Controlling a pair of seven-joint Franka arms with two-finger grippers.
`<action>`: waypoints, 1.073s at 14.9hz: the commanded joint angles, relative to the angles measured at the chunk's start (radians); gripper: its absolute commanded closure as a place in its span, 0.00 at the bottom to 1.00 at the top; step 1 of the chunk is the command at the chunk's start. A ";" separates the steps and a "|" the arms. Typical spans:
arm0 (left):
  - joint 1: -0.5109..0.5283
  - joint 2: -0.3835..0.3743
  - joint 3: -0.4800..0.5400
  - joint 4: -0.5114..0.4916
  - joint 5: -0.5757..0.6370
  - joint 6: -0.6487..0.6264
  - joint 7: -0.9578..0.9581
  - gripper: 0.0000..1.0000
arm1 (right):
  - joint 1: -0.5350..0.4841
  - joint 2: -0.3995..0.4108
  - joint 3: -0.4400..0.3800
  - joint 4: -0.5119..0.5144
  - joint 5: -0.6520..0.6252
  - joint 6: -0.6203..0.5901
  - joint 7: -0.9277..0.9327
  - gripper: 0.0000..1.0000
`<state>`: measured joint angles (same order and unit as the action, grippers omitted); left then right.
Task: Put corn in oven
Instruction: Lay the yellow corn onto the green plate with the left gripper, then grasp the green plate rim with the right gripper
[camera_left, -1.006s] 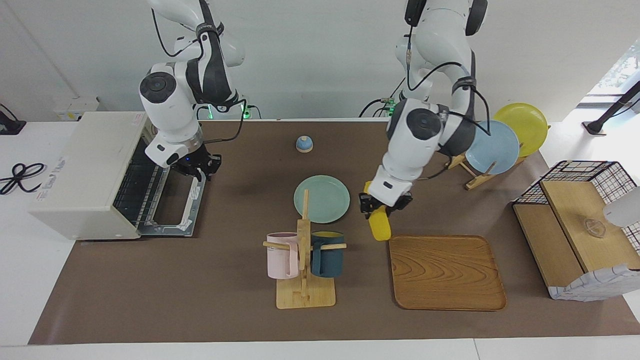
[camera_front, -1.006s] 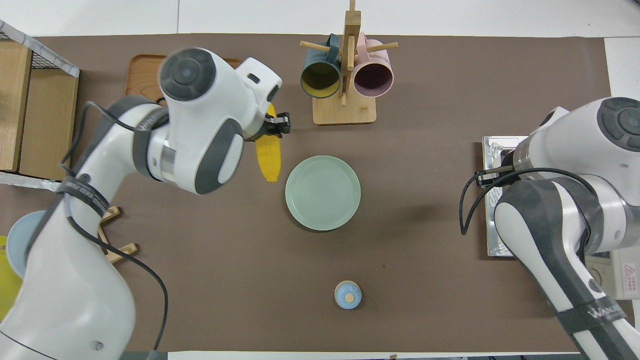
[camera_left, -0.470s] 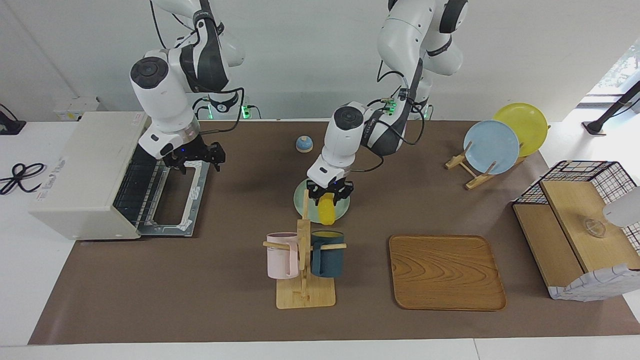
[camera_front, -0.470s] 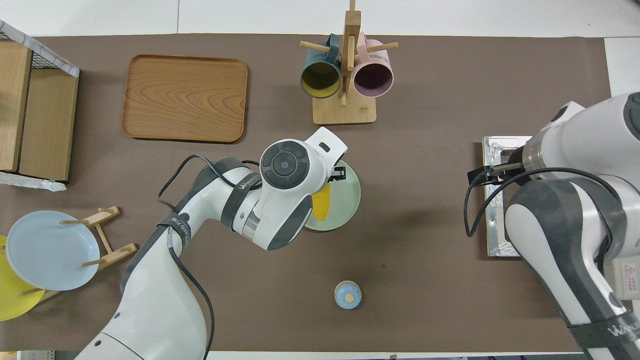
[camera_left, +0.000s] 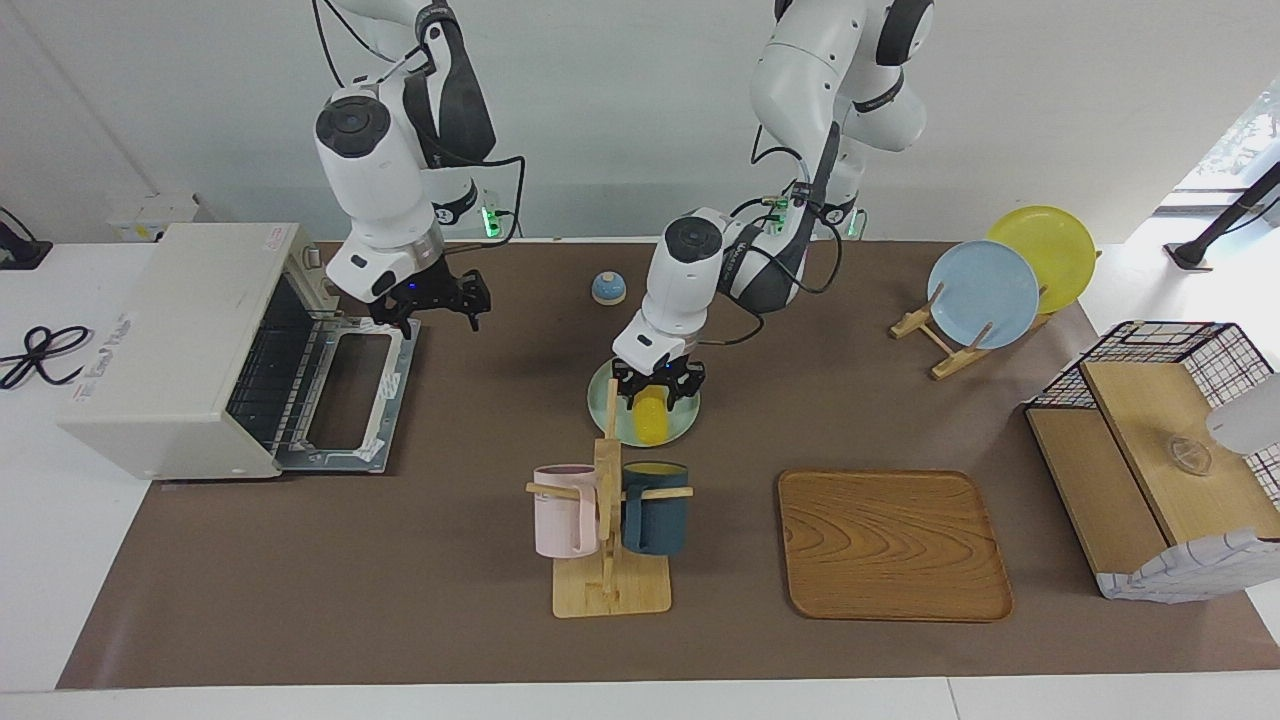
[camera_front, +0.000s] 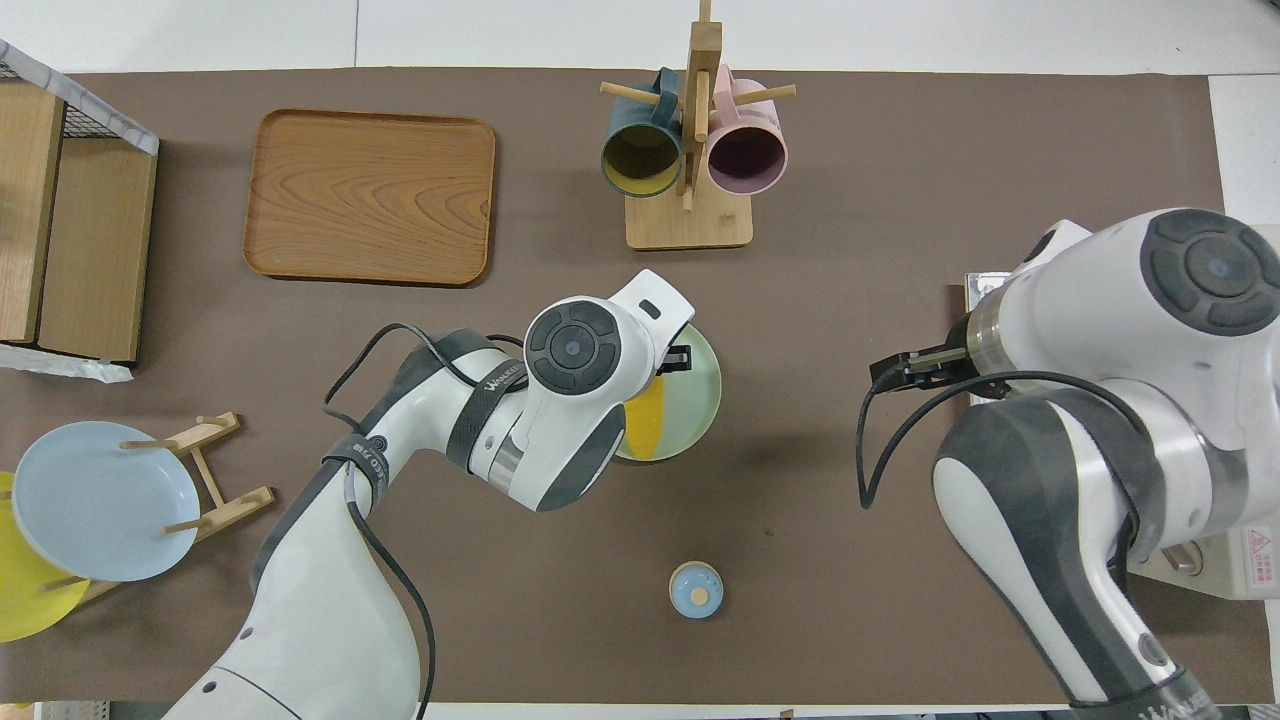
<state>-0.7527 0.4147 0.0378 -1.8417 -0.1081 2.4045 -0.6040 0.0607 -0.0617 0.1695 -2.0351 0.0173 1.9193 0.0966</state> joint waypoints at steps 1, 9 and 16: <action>0.009 -0.077 0.017 -0.034 -0.012 -0.053 0.024 0.00 | 0.019 -0.012 0.004 -0.004 0.015 -0.043 0.025 0.00; 0.241 -0.234 0.025 0.161 0.022 -0.491 0.183 0.00 | 0.204 0.077 0.002 0.134 0.016 -0.058 0.282 0.00; 0.538 -0.381 0.024 0.262 0.114 -0.761 0.429 0.00 | 0.464 0.324 0.002 0.375 -0.007 0.042 0.638 0.00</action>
<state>-0.2659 0.0952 0.0782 -1.5716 -0.0221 1.7104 -0.2114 0.4955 0.1812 0.1750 -1.7268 0.0169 1.9339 0.6713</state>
